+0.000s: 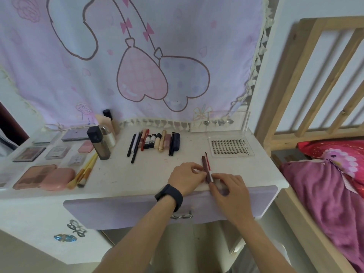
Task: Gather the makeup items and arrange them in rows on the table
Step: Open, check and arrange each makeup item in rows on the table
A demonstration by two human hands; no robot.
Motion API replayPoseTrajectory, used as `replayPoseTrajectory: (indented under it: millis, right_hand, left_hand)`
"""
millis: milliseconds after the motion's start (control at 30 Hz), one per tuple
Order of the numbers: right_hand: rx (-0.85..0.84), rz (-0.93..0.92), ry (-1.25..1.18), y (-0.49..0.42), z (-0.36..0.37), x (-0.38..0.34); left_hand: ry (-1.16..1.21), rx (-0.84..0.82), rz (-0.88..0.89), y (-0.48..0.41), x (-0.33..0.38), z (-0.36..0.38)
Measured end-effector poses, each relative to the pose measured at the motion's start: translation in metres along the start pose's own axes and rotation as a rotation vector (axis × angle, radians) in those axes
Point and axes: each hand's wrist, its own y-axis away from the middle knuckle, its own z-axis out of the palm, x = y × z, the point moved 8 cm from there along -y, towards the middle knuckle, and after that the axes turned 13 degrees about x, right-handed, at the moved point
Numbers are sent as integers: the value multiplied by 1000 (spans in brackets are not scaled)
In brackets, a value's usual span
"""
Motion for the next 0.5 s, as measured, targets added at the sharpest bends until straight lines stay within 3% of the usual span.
replayPoseTrajectory:
  millis: [500]
  right_hand:
    - [-41,79,-5,-1,-1,2]
  left_hand:
    - [0,-14,10,0,-2,-4]
